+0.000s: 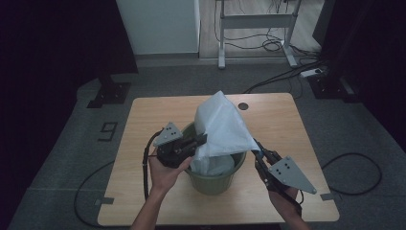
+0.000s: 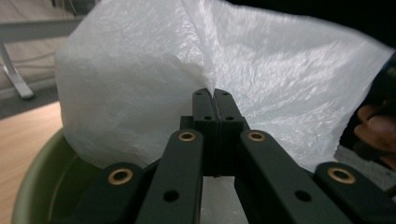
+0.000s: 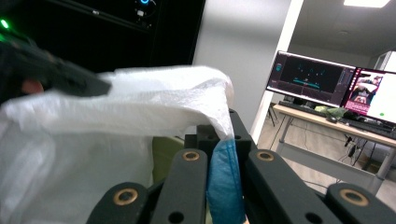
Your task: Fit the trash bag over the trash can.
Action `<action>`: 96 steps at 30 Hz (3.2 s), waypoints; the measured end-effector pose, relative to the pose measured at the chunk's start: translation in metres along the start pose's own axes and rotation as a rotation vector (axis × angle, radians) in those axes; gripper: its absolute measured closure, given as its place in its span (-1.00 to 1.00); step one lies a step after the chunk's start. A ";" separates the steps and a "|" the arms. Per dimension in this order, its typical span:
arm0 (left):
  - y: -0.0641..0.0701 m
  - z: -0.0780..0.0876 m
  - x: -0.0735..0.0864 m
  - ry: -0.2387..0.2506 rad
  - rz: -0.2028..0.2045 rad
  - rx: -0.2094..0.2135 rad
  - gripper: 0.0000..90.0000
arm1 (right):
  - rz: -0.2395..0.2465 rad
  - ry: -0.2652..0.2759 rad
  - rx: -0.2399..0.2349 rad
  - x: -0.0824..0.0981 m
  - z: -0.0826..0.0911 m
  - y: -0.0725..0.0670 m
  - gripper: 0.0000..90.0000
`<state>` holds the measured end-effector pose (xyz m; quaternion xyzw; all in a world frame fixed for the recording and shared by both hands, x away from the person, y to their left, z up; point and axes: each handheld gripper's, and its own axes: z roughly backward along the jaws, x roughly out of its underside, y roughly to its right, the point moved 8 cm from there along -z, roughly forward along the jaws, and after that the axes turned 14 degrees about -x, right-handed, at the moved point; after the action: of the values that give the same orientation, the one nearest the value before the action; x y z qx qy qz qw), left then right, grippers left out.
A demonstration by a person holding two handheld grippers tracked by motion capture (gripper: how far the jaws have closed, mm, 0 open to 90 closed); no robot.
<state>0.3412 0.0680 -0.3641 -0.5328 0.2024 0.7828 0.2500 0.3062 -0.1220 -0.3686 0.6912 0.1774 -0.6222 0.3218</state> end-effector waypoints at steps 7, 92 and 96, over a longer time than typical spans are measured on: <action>-0.014 0.018 -0.002 0.111 0.088 0.022 0.99 | -0.045 -0.025 -0.009 0.019 0.004 -0.001 0.71; -0.067 0.041 0.035 0.157 0.312 0.022 0.99 | -0.331 -0.108 -0.145 0.043 -0.009 0.015 0.07; -0.067 0.041 0.035 0.159 0.313 0.024 0.99 | -0.349 -0.103 -0.155 0.041 -0.013 0.014 0.13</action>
<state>0.3407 0.1510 -0.3861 -0.5519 0.3113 0.7651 0.1147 0.3314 -0.1303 -0.4050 0.5905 0.3252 -0.6876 0.2699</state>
